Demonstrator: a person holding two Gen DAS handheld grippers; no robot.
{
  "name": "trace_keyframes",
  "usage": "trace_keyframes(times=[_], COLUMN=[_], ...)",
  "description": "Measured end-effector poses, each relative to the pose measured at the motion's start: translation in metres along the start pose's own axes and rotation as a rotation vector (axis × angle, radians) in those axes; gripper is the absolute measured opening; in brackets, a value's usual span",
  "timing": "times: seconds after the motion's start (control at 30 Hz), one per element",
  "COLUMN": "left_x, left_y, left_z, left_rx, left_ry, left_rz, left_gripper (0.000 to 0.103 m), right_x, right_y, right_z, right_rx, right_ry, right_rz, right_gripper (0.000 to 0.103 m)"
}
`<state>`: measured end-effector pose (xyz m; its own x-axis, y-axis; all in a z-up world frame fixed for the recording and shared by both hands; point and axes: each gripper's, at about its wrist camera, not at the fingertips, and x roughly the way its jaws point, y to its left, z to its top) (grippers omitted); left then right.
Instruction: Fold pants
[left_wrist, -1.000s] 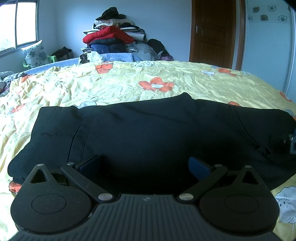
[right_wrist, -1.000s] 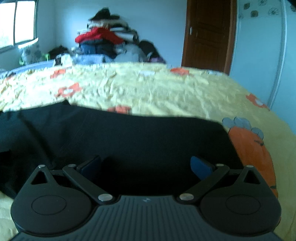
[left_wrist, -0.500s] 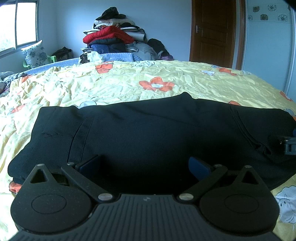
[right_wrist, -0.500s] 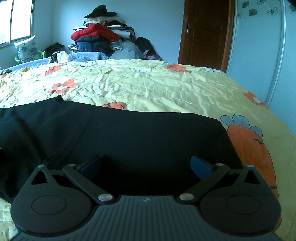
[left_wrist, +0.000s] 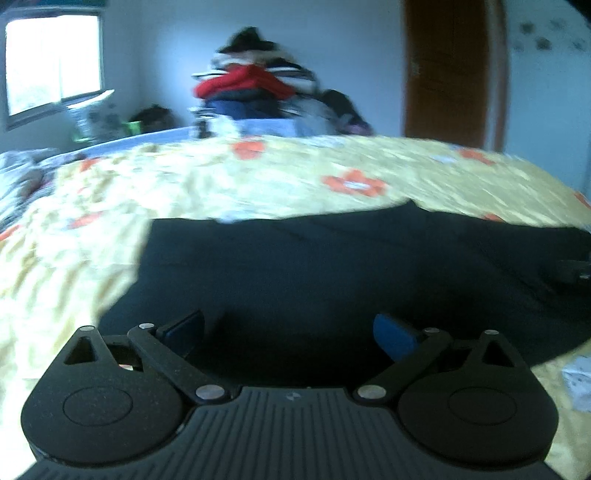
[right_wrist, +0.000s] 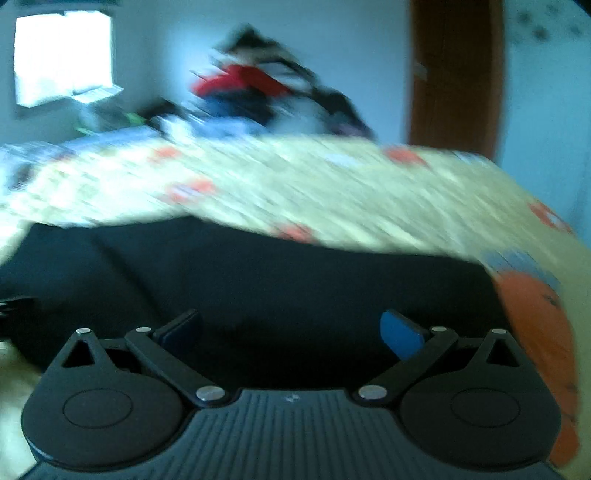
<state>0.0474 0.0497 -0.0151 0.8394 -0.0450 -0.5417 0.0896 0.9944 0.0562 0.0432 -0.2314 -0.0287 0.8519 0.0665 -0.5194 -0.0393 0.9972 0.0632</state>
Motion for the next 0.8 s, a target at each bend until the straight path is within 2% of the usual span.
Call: trace_keyframes(times=[0.07, 0.23, 0.43, 0.53, 0.6, 0.7, 0.77, 0.8], left_x=[0.0, 0.001, -0.008, -0.009, -0.008, -0.011, -0.012, -0.012], left_y=[0.022, 0.083, 0.127, 0.137, 0.145, 0.155, 0.159, 0.162], left_z=[0.002, 0.005, 0.004, 0.005, 0.004, 0.002, 0.002, 0.002], left_rx=[-0.046, -0.186, -0.244, -0.24, -0.247, -0.272, -0.285, -0.292], left_ry=[0.019, 0.083, 0.08, 0.088, 0.097, 0.107, 0.11, 0.112], left_rz=[0.038, 0.1, 0.206, 0.269, 0.292, 0.299, 0.294, 0.288], left_gripper=[0.1, 0.1, 0.101, 0.101, 0.101, 0.101, 0.101, 0.101], right_x=[-0.009, -0.015, -0.009, -0.006, 0.0, 0.005, 0.009, 0.012], right_y=[0.032, 0.126, 0.213, 0.246, 0.263, 0.282, 0.294, 0.3], right_z=[0.009, 0.017, 0.004, -0.005, -0.006, -0.009, -0.015, -0.019], right_rx=[-0.124, -0.512, -0.762, -0.846, -0.865, -0.888, -0.93, -0.956], right_ry=[-0.055, -0.145, -0.183, -0.212, -0.181, -0.164, -0.169, -0.172], right_rz=[0.061, 0.111, 0.214, 0.221, 0.251, 0.301, 0.307, 0.298], right_gripper=[0.103, 0.103, 0.103, 0.103, 0.103, 0.103, 0.102, 0.099])
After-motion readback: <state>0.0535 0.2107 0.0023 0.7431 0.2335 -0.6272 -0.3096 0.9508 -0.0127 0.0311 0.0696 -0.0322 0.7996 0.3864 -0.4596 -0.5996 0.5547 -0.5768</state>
